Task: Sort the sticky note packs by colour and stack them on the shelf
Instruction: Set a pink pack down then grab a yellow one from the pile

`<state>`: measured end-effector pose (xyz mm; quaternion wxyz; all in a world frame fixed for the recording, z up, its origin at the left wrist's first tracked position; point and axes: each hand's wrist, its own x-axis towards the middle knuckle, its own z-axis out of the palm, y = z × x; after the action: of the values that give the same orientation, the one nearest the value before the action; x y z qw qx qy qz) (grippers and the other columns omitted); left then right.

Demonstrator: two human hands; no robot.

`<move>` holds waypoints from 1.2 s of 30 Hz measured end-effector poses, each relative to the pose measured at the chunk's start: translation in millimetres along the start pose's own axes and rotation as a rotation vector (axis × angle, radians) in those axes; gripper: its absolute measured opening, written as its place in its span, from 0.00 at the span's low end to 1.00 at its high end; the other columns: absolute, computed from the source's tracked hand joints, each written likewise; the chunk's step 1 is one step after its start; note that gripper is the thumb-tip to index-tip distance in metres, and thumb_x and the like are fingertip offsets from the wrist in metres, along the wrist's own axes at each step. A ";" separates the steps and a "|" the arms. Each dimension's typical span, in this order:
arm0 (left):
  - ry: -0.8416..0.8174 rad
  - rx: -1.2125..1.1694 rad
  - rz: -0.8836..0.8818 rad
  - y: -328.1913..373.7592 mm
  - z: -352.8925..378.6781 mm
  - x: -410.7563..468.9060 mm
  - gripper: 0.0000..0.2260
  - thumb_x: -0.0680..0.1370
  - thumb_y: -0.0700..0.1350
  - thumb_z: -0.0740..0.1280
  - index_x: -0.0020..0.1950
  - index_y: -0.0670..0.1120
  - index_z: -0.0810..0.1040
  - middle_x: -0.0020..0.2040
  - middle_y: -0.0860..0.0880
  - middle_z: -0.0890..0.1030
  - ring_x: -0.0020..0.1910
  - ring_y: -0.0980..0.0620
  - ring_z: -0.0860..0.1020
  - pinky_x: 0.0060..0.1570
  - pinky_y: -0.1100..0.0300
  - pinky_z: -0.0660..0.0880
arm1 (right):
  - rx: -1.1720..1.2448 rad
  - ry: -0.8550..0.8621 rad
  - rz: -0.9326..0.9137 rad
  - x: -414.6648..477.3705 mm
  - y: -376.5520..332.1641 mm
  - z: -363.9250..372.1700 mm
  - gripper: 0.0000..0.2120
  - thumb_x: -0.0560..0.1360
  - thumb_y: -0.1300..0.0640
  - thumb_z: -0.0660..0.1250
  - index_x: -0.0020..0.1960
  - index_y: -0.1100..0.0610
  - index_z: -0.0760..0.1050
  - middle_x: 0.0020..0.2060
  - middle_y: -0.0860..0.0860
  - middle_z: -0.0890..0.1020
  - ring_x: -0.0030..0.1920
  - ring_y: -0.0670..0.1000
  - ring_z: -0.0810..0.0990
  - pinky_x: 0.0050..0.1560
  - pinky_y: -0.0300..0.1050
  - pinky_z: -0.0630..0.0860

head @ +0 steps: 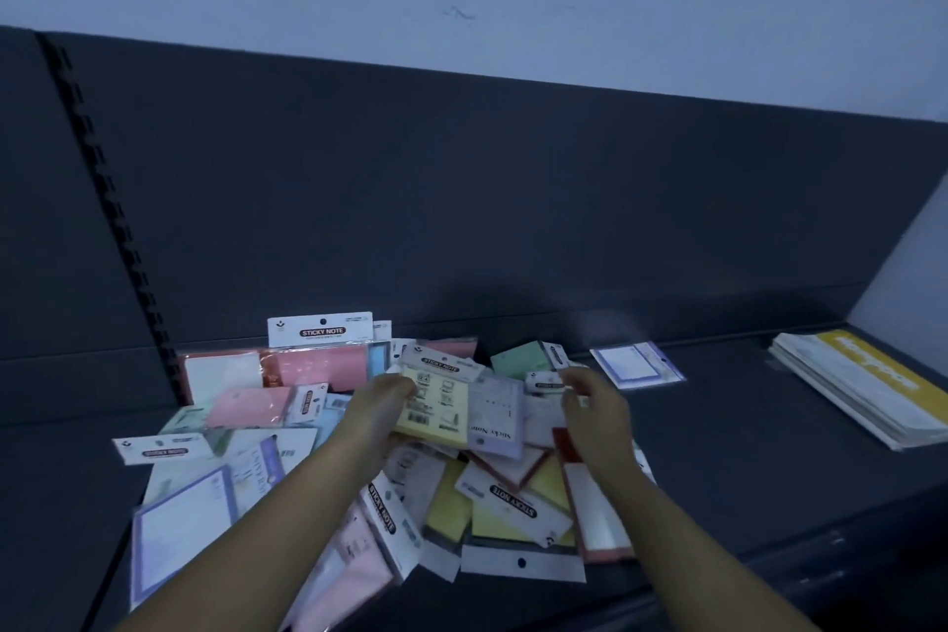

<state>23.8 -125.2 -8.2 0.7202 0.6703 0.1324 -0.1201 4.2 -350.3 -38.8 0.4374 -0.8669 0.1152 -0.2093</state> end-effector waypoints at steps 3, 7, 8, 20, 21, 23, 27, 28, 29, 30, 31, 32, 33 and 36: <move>0.005 -0.024 0.008 1.1 -8.9 -1.5 0.05 0.79 0.38 0.59 0.45 0.42 0.74 0.35 0.44 0.81 0.33 0.48 0.80 0.26 0.61 0.76 | -0.097 0.011 0.076 21.4 16.0 -7.9 0.17 0.72 0.71 0.59 0.57 0.61 0.77 0.48 0.53 0.81 0.50 0.54 0.79 0.41 0.37 0.70; 0.059 -0.003 0.028 0.8 -18.9 0.6 0.04 0.79 0.38 0.60 0.46 0.41 0.73 0.32 0.47 0.82 0.27 0.53 0.81 0.23 0.64 0.75 | -0.212 -0.091 0.085 44.2 31.0 -3.2 0.15 0.72 0.70 0.60 0.54 0.60 0.78 0.46 0.56 0.82 0.38 0.51 0.74 0.35 0.41 0.66; 0.070 -0.003 0.028 1.1 -19.9 1.6 0.04 0.79 0.38 0.60 0.47 0.40 0.73 0.32 0.46 0.82 0.27 0.53 0.80 0.23 0.65 0.74 | -0.221 -0.117 0.080 49.2 33.7 -0.2 0.14 0.72 0.70 0.61 0.54 0.61 0.78 0.47 0.58 0.82 0.39 0.51 0.73 0.36 0.42 0.65; 0.143 -0.038 0.031 -0.5 10.9 18.4 0.06 0.78 0.40 0.62 0.52 0.40 0.74 0.42 0.42 0.81 0.38 0.46 0.79 0.38 0.56 0.73 | -0.311 -0.348 -0.057 94.6 54.9 21.7 0.13 0.70 0.70 0.61 0.53 0.63 0.75 0.49 0.57 0.80 0.52 0.57 0.77 0.40 0.41 0.65; 0.147 -0.028 0.033 -2.8 15.2 18.7 0.05 0.78 0.41 0.62 0.52 0.40 0.74 0.43 0.42 0.80 0.39 0.45 0.79 0.39 0.54 0.74 | -0.304 -0.353 -0.073 96.9 57.8 21.7 0.12 0.70 0.70 0.61 0.52 0.64 0.76 0.48 0.58 0.80 0.51 0.57 0.77 0.41 0.42 0.67; 0.174 -0.021 0.035 -6.0 22.2 18.4 0.05 0.78 0.41 0.62 0.51 0.40 0.73 0.42 0.42 0.80 0.37 0.44 0.79 0.38 0.53 0.74 | -0.305 -0.363 -0.086 101.6 61.1 19.6 0.08 0.69 0.69 0.62 0.46 0.63 0.75 0.45 0.58 0.79 0.48 0.57 0.77 0.42 0.43 0.69; 0.217 -0.048 0.060 -7.3 33.7 15.1 0.06 0.78 0.40 0.62 0.52 0.38 0.74 0.41 0.42 0.80 0.33 0.45 0.79 0.30 0.56 0.75 | -0.286 -0.292 -0.040 108.2 63.9 7.8 0.16 0.68 0.61 0.71 0.55 0.64 0.77 0.51 0.60 0.77 0.55 0.59 0.74 0.52 0.46 0.70; 0.225 -0.060 0.066 -8.7 36.5 13.3 0.05 0.78 0.40 0.62 0.51 0.39 0.74 0.41 0.42 0.79 0.32 0.45 0.79 0.27 0.57 0.75 | -0.251 -0.245 -0.018 107.7 62.8 3.3 0.18 0.69 0.59 0.71 0.57 0.64 0.76 0.53 0.61 0.76 0.56 0.60 0.73 0.53 0.47 0.70; 0.236 -0.076 0.071 -10.1 39.5 11.1 0.05 0.78 0.39 0.62 0.50 0.39 0.74 0.40 0.42 0.79 0.31 0.46 0.79 0.26 0.58 0.74 | -0.202 -0.198 -0.012 107.1 61.1 -0.5 0.18 0.70 0.59 0.70 0.58 0.65 0.76 0.53 0.61 0.75 0.56 0.61 0.74 0.53 0.48 0.71; 0.247 -0.097 0.074 -11.4 41.9 8.7 0.04 0.78 0.38 0.62 0.50 0.39 0.74 0.40 0.42 0.80 0.32 0.46 0.79 0.26 0.58 0.74 | -0.139 -0.160 -0.009 106.2 57.2 -3.1 0.13 0.73 0.59 0.68 0.55 0.64 0.77 0.51 0.61 0.76 0.54 0.61 0.74 0.51 0.48 0.71; 0.259 -0.123 0.075 -12.3 43.9 6.1 0.04 0.77 0.38 0.62 0.51 0.39 0.74 0.40 0.42 0.80 0.32 0.46 0.79 0.28 0.58 0.75 | -0.068 -0.141 -0.011 105.6 52.2 -3.8 0.07 0.74 0.59 0.66 0.48 0.63 0.78 0.46 0.60 0.76 0.50 0.60 0.76 0.45 0.48 0.70; 0.272 -0.149 0.077 -13.1 44.4 3.5 0.04 0.77 0.37 0.62 0.50 0.39 0.74 0.39 0.43 0.80 0.33 0.46 0.79 0.29 0.57 0.75 | -0.022 -0.140 -0.021 105.0 46.6 -2.7 0.08 0.76 0.59 0.64 0.39 0.60 0.75 0.39 0.58 0.76 0.44 0.59 0.76 0.39 0.46 0.67; 0.285 -0.171 0.079 -13.6 44.3 0.8 0.03 0.77 0.36 0.62 0.49 0.40 0.74 0.38 0.44 0.81 0.33 0.47 0.79 0.28 0.57 0.75 | -0.010 -0.144 -0.048 103.8 41.5 -0.8 0.13 0.76 0.57 0.64 0.33 0.57 0.71 0.34 0.55 0.74 0.40 0.57 0.75 0.35 0.45 0.64; 0.305 -0.176 0.087 -16.4 38.8 -8.6 0.03 0.77 0.36 0.62 0.47 0.41 0.74 0.39 0.44 0.81 0.33 0.48 0.79 0.27 0.59 0.75 | -0.064 -0.163 -0.126 91.2 27.4 2.4 0.13 0.77 0.53 0.64 0.37 0.59 0.73 0.34 0.55 0.77 0.36 0.55 0.74 0.34 0.44 0.62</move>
<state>11.2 -165.2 -17.9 0.7523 0.6201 0.2210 0.0263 85.6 -399.6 -38.2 0.4032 -0.9002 0.0312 -0.1612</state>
